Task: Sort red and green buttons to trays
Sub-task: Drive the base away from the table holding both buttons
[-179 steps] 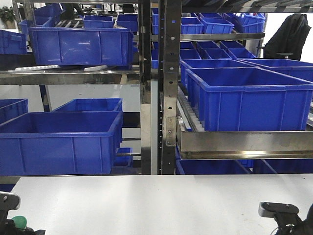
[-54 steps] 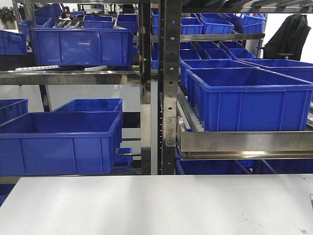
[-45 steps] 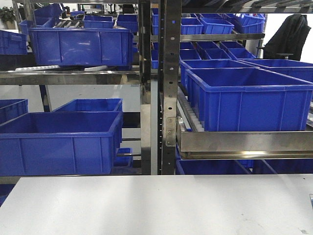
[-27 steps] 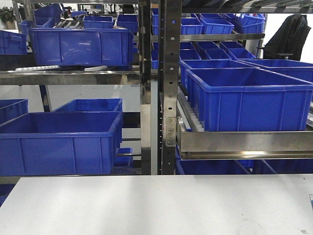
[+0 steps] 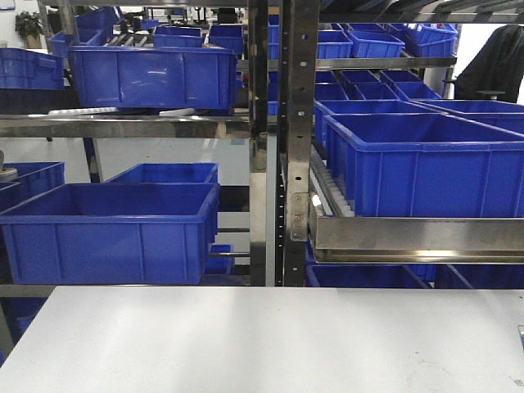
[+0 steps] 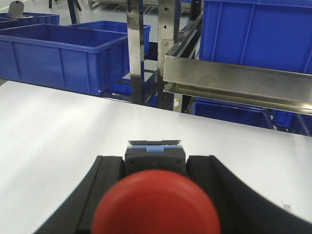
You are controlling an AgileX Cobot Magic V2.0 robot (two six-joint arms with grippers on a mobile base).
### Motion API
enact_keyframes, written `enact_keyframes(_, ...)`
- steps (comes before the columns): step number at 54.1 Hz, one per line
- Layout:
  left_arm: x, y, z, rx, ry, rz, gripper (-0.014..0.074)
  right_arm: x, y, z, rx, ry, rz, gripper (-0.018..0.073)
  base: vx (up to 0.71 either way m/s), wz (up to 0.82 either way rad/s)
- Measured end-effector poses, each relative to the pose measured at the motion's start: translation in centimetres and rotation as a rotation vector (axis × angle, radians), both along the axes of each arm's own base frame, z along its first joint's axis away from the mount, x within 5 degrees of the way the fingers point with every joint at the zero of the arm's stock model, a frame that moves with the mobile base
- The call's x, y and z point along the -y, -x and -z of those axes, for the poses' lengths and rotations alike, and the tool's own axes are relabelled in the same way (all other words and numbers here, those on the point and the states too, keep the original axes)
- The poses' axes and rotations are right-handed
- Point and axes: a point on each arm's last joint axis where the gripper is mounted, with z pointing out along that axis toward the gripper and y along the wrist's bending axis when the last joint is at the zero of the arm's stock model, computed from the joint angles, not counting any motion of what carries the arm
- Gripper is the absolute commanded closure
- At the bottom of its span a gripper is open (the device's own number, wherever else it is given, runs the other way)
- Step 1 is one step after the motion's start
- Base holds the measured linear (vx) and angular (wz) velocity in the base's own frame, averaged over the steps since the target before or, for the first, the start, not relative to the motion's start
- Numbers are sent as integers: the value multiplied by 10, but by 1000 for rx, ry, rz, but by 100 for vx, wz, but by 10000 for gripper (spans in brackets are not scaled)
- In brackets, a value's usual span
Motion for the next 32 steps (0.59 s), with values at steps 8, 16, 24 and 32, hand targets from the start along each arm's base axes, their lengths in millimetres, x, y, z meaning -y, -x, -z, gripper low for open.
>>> enact_keyframes(8, 0, 0, 0, 0, 0, 0, 596, 0, 0, 0, 0, 0, 0, 568, -14, 12)
enact_keyframes(16, 0, 0, 0, 0, 0, 0, 596, 0, 0, 0, 0, 0, 0, 568, -17, 16)
enact_keyframes(24, 0, 0, 0, 0, 0, 0, 596, 0, 0, 0, -1, 0, 0, 568, -18, 21)
enact_keyframes(32, 0, 0, 0, 0, 0, 0, 596, 0, 0, 0, -1, 0, 0, 568, -16, 28)
